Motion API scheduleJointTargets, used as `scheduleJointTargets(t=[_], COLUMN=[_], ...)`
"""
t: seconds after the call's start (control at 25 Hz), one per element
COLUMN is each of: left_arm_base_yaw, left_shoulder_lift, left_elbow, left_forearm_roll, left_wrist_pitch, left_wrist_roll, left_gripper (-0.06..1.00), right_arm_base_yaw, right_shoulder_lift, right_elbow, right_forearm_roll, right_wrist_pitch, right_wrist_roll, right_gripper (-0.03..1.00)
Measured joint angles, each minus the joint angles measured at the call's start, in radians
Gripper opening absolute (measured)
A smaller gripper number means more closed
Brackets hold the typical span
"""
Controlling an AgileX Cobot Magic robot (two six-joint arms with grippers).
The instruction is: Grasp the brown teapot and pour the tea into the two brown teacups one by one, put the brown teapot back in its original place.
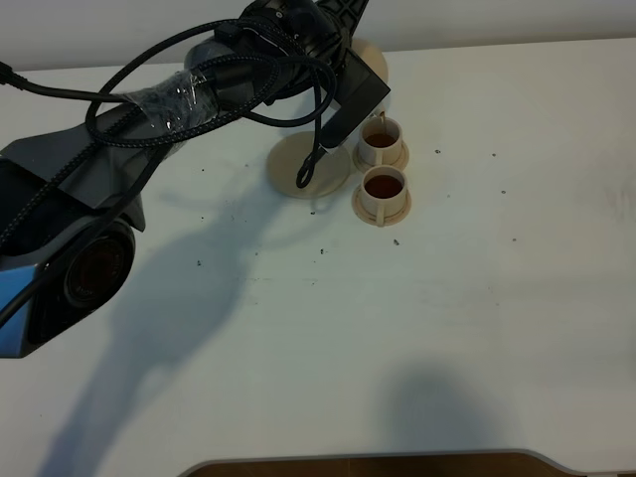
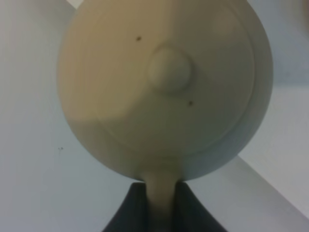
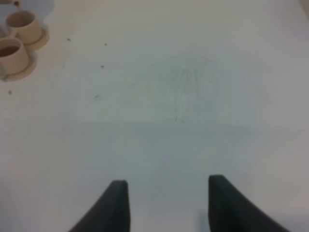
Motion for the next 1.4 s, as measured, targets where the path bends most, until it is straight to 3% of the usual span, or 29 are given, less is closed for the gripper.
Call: scheduleJointTargets(t=[1.12,1.4], left_arm_base_yaw=[0.000,0.000], left_shoulder_lift=[0.000,0.000], left_elbow=[0.000,0.000], left_forearm_roll=[0.025,0.062], left_wrist_pitch=[-0.052,-0.063], left_wrist_roll=[0.106,0.109], left_gripper=[0.11,0.11], right_arm_base_yaw=[0.000,0.000], right_shoulder_lift=[0.000,0.000], right_elbow=[0.000,0.000], right_forearm_roll=[0.000,0.000], right_wrist_pitch=[0.000,0.000], right_wrist_roll=[0.000,0.000], right_gripper=[0.40,0.40])
